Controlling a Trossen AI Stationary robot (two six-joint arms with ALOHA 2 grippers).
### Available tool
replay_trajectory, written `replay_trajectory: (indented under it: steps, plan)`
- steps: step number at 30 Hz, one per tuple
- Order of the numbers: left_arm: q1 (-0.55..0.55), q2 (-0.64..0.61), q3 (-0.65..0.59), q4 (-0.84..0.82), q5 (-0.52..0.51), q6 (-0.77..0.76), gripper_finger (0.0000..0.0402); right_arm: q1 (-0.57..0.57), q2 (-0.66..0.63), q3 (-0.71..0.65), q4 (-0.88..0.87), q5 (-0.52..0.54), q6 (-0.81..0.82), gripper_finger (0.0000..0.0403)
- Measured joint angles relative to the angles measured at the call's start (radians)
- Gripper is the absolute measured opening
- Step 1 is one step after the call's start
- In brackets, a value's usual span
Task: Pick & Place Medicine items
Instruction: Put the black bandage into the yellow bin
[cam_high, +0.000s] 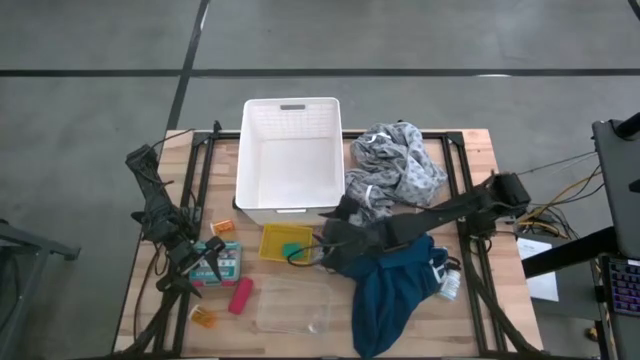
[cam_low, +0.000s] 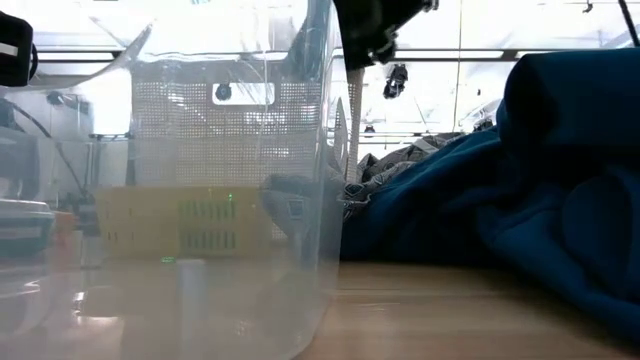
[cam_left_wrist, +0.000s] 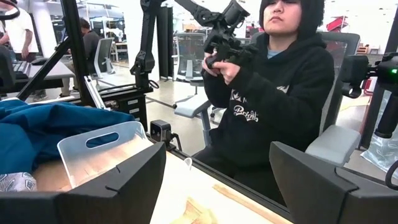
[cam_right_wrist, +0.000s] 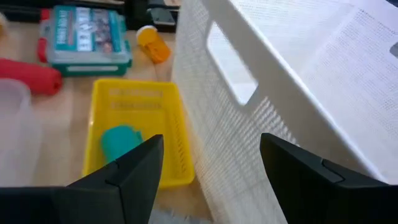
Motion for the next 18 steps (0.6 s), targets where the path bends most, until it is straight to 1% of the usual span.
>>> replay_trajectory:
  steps: [3, 6, 18]
  plan:
    - [0.0, 0.0, 0.0, 0.0, 0.0, 0.0, 0.0292, 0.022, -0.057, -0.054, 0.008, 0.011, 0.022, 0.0263]
    - [0.0, 0.0, 0.0, 0.0, 0.0, 0.0, 0.0292, 0.041, -0.125, -0.128, 0.055, 0.019, 0.021, 0.0263]
    - [0.0, 0.002, 0.0, 0.0, 0.0, 0.0, 0.0292, 0.109, -0.396, -0.504, 0.375, 0.0, -0.119, 0.0255]
